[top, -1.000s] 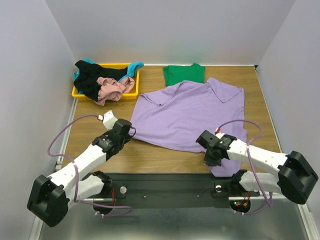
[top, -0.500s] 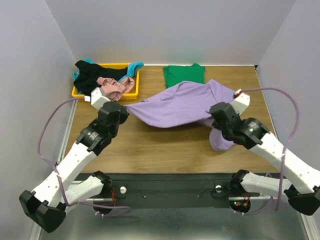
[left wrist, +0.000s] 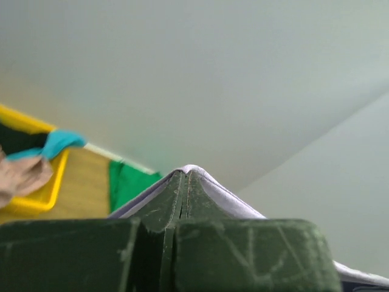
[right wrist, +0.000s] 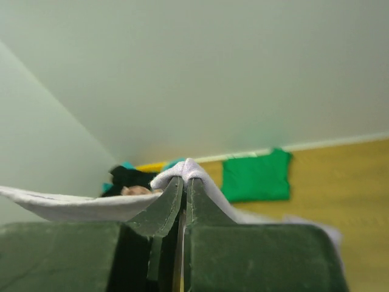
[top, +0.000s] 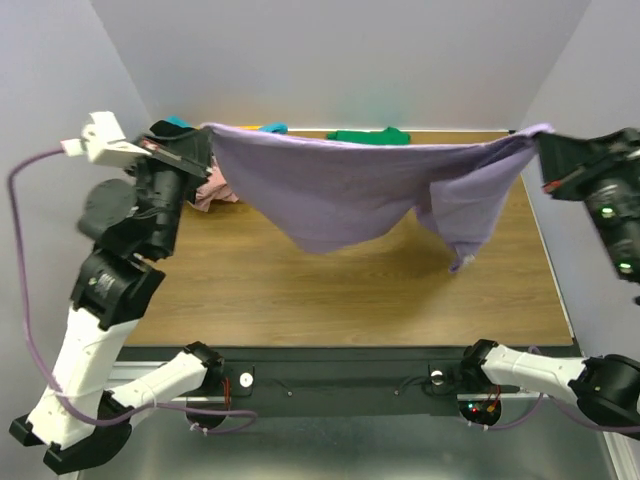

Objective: Fold and stack the t-shirts
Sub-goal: Flatten the tshirt out

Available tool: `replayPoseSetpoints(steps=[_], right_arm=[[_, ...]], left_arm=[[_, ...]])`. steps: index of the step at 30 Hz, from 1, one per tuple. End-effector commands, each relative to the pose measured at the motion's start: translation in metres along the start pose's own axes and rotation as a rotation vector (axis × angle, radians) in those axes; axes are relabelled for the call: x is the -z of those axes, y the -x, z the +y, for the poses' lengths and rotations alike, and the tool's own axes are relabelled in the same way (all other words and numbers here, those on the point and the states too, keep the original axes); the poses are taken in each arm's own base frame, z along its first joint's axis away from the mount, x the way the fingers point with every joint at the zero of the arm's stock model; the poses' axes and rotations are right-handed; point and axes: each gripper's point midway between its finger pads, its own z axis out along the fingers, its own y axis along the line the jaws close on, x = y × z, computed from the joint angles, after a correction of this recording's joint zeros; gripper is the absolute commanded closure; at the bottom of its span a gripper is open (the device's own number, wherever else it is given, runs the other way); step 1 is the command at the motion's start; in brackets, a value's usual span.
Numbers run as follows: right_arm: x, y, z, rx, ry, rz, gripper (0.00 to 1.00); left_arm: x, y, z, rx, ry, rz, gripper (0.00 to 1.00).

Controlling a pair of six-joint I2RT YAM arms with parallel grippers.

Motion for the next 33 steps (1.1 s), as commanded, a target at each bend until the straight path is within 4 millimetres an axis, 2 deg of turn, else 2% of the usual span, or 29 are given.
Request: replayPoseSetpoints(steps=[1,2,3,5,6,8,9,12,14,15,16,17,18,19,21,22,23,25,26,27,28,29,30,32,33], right_arm=[[0.014,0.055,0.046,0.070,0.264,-0.121,1.00],[0.023,0.069,0.051,0.072,0.309,-0.153,1.00],[0.027,0.072,0.056,0.079,0.347,-0.161,0.99],[0.037,0.072,0.077,0.098,0.477,-0.156,1.00],[0.039,0.073,0.084,0.103,0.512,-0.158,1.00],[0.041,0.069,0.093,0.115,0.563,-0.146,1.00],[0.034,0.064,0.095,0.131,0.552,-0.136,1.00],[-0.003,0.050,0.081,0.170,0.380,-0.115,1.00],[-0.031,0.044,0.056,0.195,0.162,-0.117,1.00],[-0.055,0.036,0.037,0.246,-0.018,-0.121,0.99],[-0.061,0.039,0.026,0.261,-0.113,-0.138,1.00],[-0.074,0.032,0.020,0.279,-0.198,-0.150,0.99],[-0.083,0.024,0.013,0.339,-0.273,-0.137,0.99],[-0.099,0.000,0.010,0.400,-0.344,-0.096,1.00],[-0.124,-0.022,0.015,0.447,-0.327,-0.068,0.99],[-0.143,-0.043,0.016,0.471,-0.323,-0.035,0.99],[-0.161,-0.062,-0.006,0.504,-0.368,0.005,0.99],[-0.189,-0.099,-0.024,0.496,-0.365,0.075,0.99],[-0.201,-0.119,-0.037,0.496,-0.385,0.114,0.99],[-0.216,-0.152,-0.063,0.514,-0.428,0.186,0.99],[-0.226,-0.177,-0.065,0.492,-0.386,0.236,1.00],[-0.233,-0.193,-0.072,0.489,-0.379,0.272,1.00],[-0.247,-0.224,-0.082,0.484,-0.356,0.335,0.99],[-0.261,-0.247,-0.095,0.480,-0.354,0.385,0.99],[-0.265,-0.257,-0.101,0.473,-0.365,0.404,0.99]], left_arm=[[0.027,0.073,-0.057,-0.019,-0.195,-0.121,1.00],[0.039,0.092,-0.072,-0.007,-0.248,-0.145,1.00],[0.044,0.100,-0.078,-0.010,-0.272,-0.153,1.00],[0.052,0.110,-0.086,-0.025,-0.302,-0.160,1.00],[0.059,0.123,-0.091,-0.017,-0.314,-0.185,1.00],[0.058,0.125,-0.088,-0.023,-0.294,-0.192,1.00],[0.055,0.124,-0.084,-0.025,-0.269,-0.197,1.00],[0.037,0.111,-0.070,-0.039,-0.192,-0.191,1.00],[0.017,0.101,-0.054,-0.056,-0.094,-0.199,1.00],[0.007,0.092,-0.045,-0.068,-0.046,-0.194,1.00],[-0.002,0.085,-0.036,-0.077,0.004,-0.199,1.00],[-0.016,0.077,-0.020,-0.092,0.093,-0.215,1.00],[-0.029,0.060,-0.004,-0.112,0.159,-0.203,1.00],[-0.046,0.043,0.008,-0.135,0.218,-0.195,1.00],[-0.067,0.021,0.037,-0.166,0.322,-0.187,1.00],[-0.087,-0.003,0.052,-0.195,0.371,-0.146,1.00],[-0.098,-0.018,0.061,-0.209,0.381,-0.108,1.00],[-0.124,-0.060,0.093,-0.237,0.450,-0.047,1.00],[-0.131,-0.075,0.100,-0.252,0.450,-0.017,1.00],[-0.138,-0.098,0.116,-0.280,0.468,0.019,1.00],[-0.151,-0.121,0.130,-0.293,0.485,0.043,1.00],[-0.157,-0.134,0.140,-0.307,0.500,0.064,1.00],[-0.168,-0.160,0.158,-0.330,0.530,0.110,1.00],[-0.178,-0.182,0.173,-0.352,0.552,0.160,1.00],[-0.185,-0.183,0.175,-0.350,0.563,0.160,1.00]])
